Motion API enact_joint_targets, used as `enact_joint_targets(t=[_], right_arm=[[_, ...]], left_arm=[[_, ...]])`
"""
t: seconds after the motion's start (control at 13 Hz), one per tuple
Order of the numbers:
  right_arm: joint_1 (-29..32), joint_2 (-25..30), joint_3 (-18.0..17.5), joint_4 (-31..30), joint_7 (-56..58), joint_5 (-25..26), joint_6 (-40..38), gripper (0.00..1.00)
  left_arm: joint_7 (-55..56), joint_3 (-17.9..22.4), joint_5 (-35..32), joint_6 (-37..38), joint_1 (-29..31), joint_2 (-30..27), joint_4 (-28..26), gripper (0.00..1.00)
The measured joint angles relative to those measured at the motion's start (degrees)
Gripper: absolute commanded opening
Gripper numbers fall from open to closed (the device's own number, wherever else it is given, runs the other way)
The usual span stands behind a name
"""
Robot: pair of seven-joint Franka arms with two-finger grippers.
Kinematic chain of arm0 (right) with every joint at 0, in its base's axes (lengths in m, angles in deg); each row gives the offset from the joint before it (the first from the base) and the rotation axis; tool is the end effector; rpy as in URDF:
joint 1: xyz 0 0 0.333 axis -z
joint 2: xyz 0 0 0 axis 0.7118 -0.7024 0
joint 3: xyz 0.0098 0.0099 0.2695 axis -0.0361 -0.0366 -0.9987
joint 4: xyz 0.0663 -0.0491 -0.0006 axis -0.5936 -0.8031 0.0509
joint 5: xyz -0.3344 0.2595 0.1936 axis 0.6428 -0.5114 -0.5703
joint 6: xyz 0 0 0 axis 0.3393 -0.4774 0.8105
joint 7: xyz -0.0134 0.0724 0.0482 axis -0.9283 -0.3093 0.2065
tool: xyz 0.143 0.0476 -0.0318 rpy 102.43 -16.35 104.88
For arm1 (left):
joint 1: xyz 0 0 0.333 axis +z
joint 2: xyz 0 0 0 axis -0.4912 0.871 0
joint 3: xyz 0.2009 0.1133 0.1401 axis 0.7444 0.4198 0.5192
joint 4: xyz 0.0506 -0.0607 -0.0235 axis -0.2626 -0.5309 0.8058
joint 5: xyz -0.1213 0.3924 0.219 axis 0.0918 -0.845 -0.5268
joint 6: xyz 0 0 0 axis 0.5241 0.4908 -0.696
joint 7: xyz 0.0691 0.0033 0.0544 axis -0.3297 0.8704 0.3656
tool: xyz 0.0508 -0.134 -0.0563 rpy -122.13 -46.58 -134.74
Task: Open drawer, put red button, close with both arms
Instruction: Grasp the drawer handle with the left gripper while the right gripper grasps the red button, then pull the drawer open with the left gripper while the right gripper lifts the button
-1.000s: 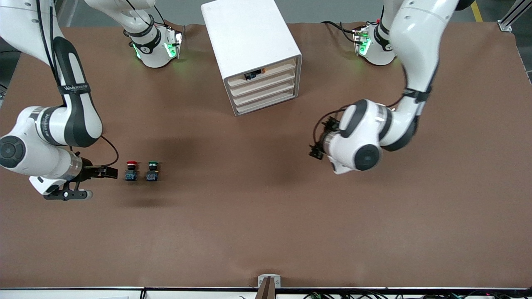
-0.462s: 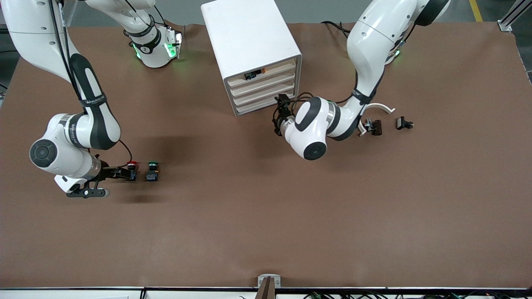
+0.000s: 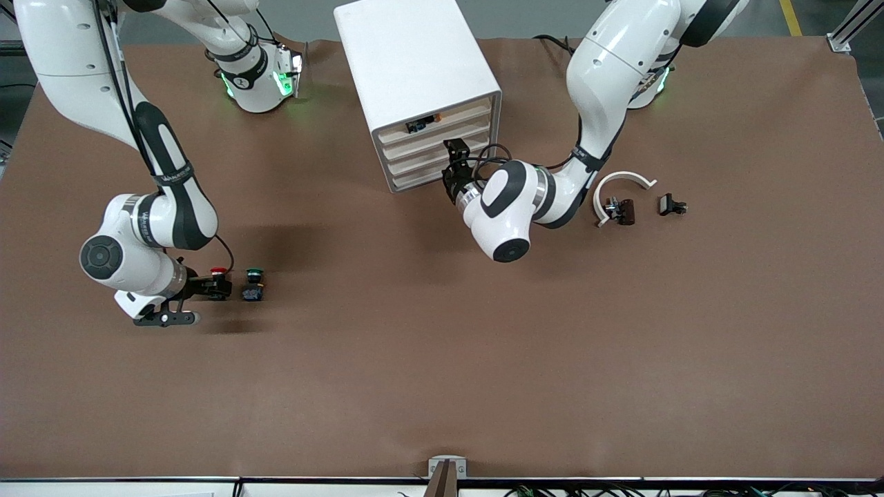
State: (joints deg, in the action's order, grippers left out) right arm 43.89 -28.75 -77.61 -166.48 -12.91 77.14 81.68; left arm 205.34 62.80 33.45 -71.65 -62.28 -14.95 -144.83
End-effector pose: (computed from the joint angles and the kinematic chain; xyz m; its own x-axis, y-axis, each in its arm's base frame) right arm 0.6304 -0.0346 0.0458 0.9958 0.0379 -0.0835 0.0407 -0.9986 0.0328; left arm 0.4077 -0.5046 0.1057 -0.2761 0.9344 -0.2251 0.4343 -0.0876 -0.8965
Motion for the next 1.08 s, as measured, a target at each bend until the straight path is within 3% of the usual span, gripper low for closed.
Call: enact_joint_targets(t=[0.08,0.15,0.23,0.31,0.46,0.54,0.62,0.69,1.08], right_arm=[[-0.1,-0.3,0.0,-0.1,0.0,0.0,0.0,1.0],[-0.2,-0.5,0.0,-0.1,0.0,0.0,0.0,0.92],[-0.2,-0.6,0.0,-0.2,0.1,0.0,0.0,0.69],[-0.2,-0.6,0.0,-0.2,0.5,0.0,0.0,0.52],[-0.2,-0.6,0.0,-0.2,1.7,0.0,0.0,0.32],[-0.2,-0.6,0.0,-0.2,1.9,0.0,0.0,0.21],[-0.2,-0.6,0.0,-0.2,2.0,0.0,0.0,0.16],[-0.2,-0.6,0.0,-0.2,2.0,0.0,0.0,0.12],[-0.2,-0.5,0.1,-0.1,2.1,0.0,0.0,0.12]], left_arm=[[0.5,0.0,1.1,1.5,0.0,0.4,0.4,0.69],[1.3,0.0,1.8,2.3,-0.2,0.7,0.7,0.63],[1.9,-0.1,2.1,2.8,-0.5,1.0,0.9,0.63],[2.4,-0.2,2.2,3.0,-1.0,1.2,0.9,0.54],[3.0,-0.2,2.2,3.0,-1.7,1.9,1.0,0.34],[3.0,-0.2,2.2,3.0,-1.9,2.3,1.0,0.13],[3.0,-0.2,2.2,3.0,-2.1,2.7,1.0,0.02],[3.0,-0.1,2.3,3.3,-2.1,2.9,1.1,0.0],[3.5,0.8,2.5,5.1,2.5,3.2,3.2,0.0]])
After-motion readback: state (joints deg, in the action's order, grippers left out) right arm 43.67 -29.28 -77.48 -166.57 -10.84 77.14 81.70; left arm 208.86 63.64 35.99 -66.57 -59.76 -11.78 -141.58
